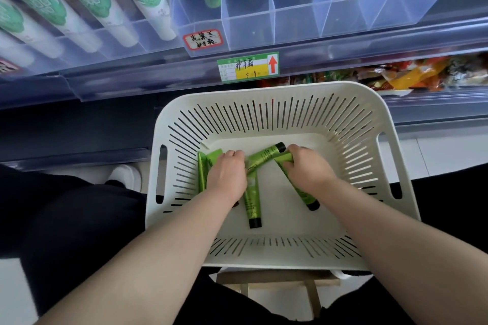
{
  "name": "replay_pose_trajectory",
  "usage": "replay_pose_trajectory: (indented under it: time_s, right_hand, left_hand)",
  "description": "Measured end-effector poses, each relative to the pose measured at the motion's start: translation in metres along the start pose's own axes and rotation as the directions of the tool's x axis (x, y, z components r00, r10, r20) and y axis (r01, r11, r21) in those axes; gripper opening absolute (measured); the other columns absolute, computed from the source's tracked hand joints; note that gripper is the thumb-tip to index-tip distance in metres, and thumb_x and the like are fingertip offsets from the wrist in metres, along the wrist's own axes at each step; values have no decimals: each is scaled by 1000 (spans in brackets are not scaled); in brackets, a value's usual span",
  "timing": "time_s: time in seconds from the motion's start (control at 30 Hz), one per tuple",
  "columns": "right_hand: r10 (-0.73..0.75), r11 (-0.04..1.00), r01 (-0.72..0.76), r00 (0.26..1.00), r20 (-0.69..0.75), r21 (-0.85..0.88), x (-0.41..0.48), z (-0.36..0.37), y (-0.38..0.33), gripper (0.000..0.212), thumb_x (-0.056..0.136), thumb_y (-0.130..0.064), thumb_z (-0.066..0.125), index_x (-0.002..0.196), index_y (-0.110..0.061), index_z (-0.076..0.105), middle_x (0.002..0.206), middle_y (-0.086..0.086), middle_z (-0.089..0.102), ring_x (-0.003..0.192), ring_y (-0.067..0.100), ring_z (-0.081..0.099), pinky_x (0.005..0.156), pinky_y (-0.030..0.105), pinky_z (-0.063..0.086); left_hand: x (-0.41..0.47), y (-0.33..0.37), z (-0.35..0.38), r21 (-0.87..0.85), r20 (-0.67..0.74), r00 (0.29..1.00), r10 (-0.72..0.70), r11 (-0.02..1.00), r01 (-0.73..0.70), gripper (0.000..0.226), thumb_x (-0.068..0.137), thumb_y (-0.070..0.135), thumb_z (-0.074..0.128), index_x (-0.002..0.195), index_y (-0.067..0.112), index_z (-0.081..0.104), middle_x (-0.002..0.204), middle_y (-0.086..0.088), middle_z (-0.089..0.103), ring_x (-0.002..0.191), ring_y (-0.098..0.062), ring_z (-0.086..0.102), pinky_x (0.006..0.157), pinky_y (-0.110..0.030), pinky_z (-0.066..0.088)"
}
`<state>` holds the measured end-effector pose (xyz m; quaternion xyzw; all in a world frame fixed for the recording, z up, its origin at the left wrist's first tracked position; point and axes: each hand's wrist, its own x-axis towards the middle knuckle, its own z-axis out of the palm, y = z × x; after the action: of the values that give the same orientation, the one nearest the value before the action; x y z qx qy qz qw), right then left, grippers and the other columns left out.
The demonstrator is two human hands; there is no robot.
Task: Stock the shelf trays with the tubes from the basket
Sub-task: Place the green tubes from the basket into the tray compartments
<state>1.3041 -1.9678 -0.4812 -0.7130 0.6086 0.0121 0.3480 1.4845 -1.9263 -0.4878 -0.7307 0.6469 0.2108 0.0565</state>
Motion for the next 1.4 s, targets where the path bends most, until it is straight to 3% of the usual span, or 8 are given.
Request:
replay_pose_trajectory:
  time_s: [0.13, 0.33, 0.5, 0.67, 0.8, 0.93, 1.23, 1.4]
  right_hand:
    - [-18, 1000, 18, 1000, 5, -5, -2, -2, 1, 31, 94, -23, 50, 124, -18, 50, 101, 4, 59, 88, 24, 56, 67, 31, 43]
    - [-17, 999, 17, 1000, 14, -33, -1, -8, -1, 29, 94, -24, 50, 122, -19, 51, 98, 2, 59, 82, 21, 51, 66, 31, 43]
    - [-58, 993, 52, 997, -44, -109, -8, -25, -11, 14, 93, -24, 49, 106, -22, 54, 84, -1, 58, 75, 22, 57, 62, 34, 50]
    - [-162, 980, 133, 967, -198, -150, -32, -60, -29, 20, 93, -23, 47, 112, -26, 51, 91, 0, 63, 79, 27, 60, 63, 35, 50]
    - [-254, 965, 210, 900, -355, -159, -64, -99, -43, 20, 93, -24, 47, 112, -24, 53, 100, -1, 64, 87, 27, 62, 65, 37, 50]
    - [-315, 949, 245, 780, -540, -199, -91, -149, -51, 21, 92, -24, 48, 111, -23, 56, 104, -1, 63, 90, 27, 61, 69, 37, 51]
    - [-299, 952, 209, 488, -820, -223, -110, -267, -71, 24, 95, -19, 48, 118, -19, 54, 111, 3, 58, 95, 32, 58, 64, 34, 38]
    - [-287, 954, 214, 452, -844, -210, -86, -300, -74, 25, 95, -18, 47, 119, -21, 54, 113, 4, 57, 95, 34, 58, 64, 33, 36]
  left_hand:
    - [10, 5, 4, 87, 140, 986, -91, 993, 80, 29, 93, 11, 56, 122, 8, 51, 118, -12, 57, 111, -28, 48, 84, -35, 43]
    - [5, 12, 3, 162, 77, 993, -93, 984, 79, 29, 87, 37, 67, 103, 13, 61, 102, -6, 57, 99, -26, 50, 75, -35, 45]
    - [-14, 10, -15, -225, -70, 984, -161, 964, 141, 19, 92, 31, 61, 89, 12, 56, 75, 1, 55, 70, -20, 55, 55, -32, 42]
    - [-38, 14, -52, -307, -222, 974, -33, 951, -38, 18, 95, 29, 58, 84, 15, 63, 79, 3, 58, 74, -17, 55, 62, -31, 44]
    - [-51, 31, -97, -300, -350, 935, 52, 940, -165, 12, 95, 27, 58, 94, 18, 67, 85, 6, 63, 74, -10, 56, 61, -22, 39]
    - [-58, 58, -151, -383, -494, 869, 40, 887, -258, 18, 94, 24, 60, 109, 16, 67, 93, -1, 68, 84, -23, 60, 73, -31, 46]
    - [-60, 136, -254, -433, -635, 765, 110, 770, -470, 11, 97, 25, 55, 105, 22, 62, 84, -1, 67, 72, -24, 68, 70, -47, 56]
    - [-58, 166, -282, -362, -689, 708, 153, 774, -520, 20, 97, 25, 55, 116, 20, 61, 84, 2, 66, 72, -22, 68, 71, -43, 55]
